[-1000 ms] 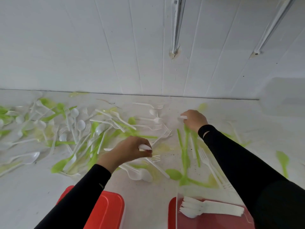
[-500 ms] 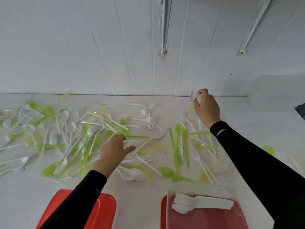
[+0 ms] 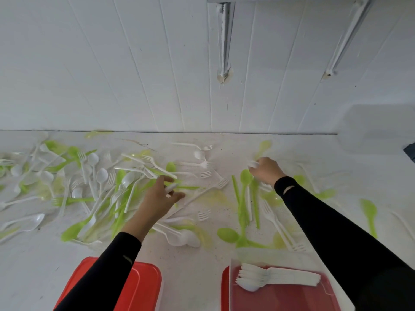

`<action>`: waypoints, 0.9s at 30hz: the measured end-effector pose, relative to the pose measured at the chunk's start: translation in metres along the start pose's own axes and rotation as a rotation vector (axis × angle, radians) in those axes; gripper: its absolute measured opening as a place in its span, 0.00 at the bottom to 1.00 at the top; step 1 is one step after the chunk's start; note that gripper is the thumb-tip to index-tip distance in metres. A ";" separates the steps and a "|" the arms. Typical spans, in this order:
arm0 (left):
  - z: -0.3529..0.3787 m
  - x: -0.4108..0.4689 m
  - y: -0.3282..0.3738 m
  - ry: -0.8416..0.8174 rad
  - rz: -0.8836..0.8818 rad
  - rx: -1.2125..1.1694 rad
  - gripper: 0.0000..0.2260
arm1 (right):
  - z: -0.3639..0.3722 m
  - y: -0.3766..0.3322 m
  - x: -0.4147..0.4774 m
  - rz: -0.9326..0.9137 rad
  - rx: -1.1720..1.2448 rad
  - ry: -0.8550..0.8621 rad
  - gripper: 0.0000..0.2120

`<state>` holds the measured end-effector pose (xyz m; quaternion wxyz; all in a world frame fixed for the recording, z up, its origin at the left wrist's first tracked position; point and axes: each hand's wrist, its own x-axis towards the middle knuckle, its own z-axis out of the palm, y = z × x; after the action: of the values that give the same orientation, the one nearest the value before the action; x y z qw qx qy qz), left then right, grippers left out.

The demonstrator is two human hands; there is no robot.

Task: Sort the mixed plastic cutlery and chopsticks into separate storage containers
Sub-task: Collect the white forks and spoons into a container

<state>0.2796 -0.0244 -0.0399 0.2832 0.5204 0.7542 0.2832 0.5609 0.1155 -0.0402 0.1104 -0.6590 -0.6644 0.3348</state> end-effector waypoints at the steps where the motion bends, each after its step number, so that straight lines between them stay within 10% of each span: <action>1: -0.004 0.001 0.003 0.026 0.001 -0.072 0.14 | 0.003 0.001 0.000 -0.025 -0.057 -0.020 0.17; 8: -0.016 0.002 0.010 0.162 0.010 -0.317 0.04 | 0.003 -0.004 -0.003 -0.043 -0.033 -0.116 0.10; 27: 0.013 -0.023 0.095 0.295 0.176 -0.709 0.07 | -0.077 -0.015 -0.053 -0.419 0.510 0.268 0.07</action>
<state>0.3557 -0.0161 0.0229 0.3086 0.4066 0.5948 0.6210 0.6000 0.0894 0.0419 0.4238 -0.4978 -0.6598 0.3706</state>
